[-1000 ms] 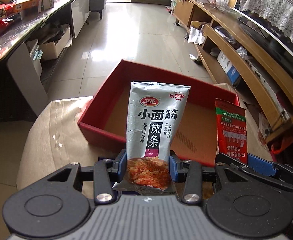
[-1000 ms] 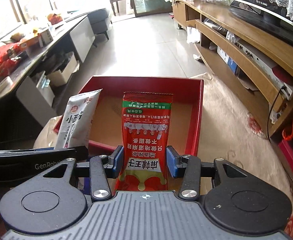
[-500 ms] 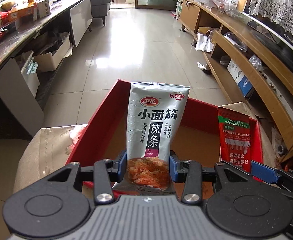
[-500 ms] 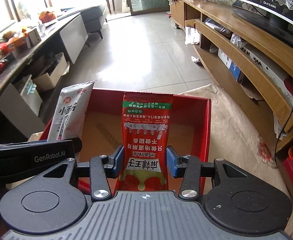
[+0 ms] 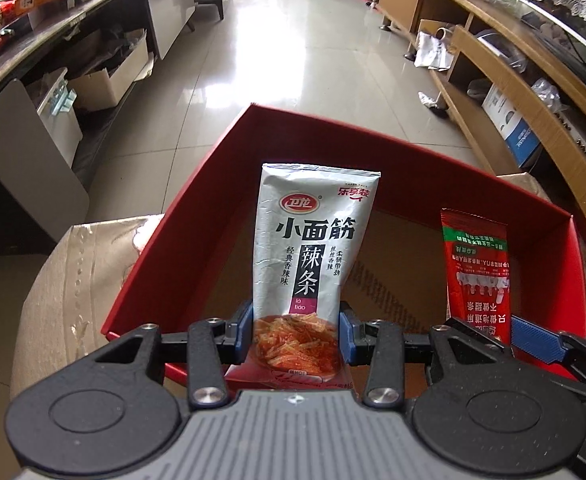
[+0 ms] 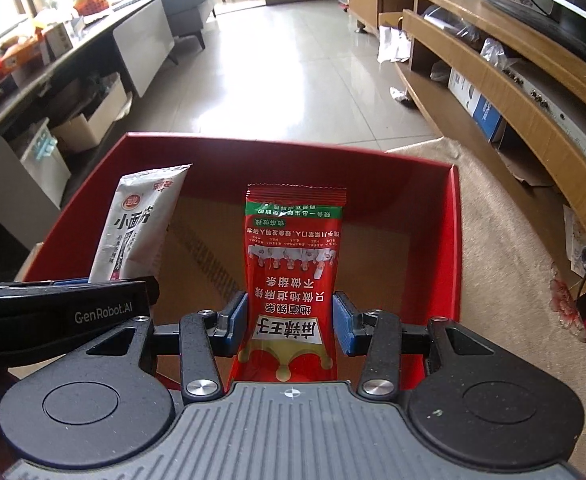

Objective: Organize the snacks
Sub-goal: 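Lower both packets into the red box and open both tools, then grasp the sausage vacuum pack with the left tool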

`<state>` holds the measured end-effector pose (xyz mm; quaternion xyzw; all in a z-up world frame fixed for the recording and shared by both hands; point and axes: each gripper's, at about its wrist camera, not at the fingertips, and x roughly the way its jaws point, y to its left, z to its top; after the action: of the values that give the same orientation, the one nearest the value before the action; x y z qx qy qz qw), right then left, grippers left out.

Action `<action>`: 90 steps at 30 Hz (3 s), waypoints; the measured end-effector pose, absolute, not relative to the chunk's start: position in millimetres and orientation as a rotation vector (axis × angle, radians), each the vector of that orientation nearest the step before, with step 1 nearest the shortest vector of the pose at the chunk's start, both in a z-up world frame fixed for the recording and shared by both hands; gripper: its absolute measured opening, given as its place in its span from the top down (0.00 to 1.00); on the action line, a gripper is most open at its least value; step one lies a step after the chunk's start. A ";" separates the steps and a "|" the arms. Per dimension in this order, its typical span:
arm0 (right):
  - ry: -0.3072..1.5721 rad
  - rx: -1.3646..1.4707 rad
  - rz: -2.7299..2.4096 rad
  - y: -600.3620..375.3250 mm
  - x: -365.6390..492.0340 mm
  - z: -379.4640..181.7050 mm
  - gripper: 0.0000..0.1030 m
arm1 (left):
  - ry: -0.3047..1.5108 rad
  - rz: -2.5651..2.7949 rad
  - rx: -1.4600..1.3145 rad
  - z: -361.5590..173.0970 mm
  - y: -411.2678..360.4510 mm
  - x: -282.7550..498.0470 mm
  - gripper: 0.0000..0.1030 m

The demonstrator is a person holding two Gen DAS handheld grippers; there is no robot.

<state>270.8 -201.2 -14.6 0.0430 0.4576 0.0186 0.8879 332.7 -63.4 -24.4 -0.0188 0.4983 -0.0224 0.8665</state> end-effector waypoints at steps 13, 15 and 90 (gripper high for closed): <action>0.926 0.083 0.022 -203.3 271.8 -11.7 0.47 | 1.048 -0.043 0.006 -26.2 -70.6 331.5 0.61; 0.923 0.083 0.021 -204.0 271.4 -10.5 0.47 | 1.045 -0.041 0.000 -23.0 -69.4 330.3 0.61; 1.016 -0.059 0.131 -145.1 87.3 7.5 0.39 | 1.122 -0.231 -0.013 -10.4 6.8 129.6 0.56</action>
<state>87.3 -145.1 7.5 -0.0283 0.4861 0.0625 0.8712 129.6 6.8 -10.4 -0.0063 0.5308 -0.1094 0.8404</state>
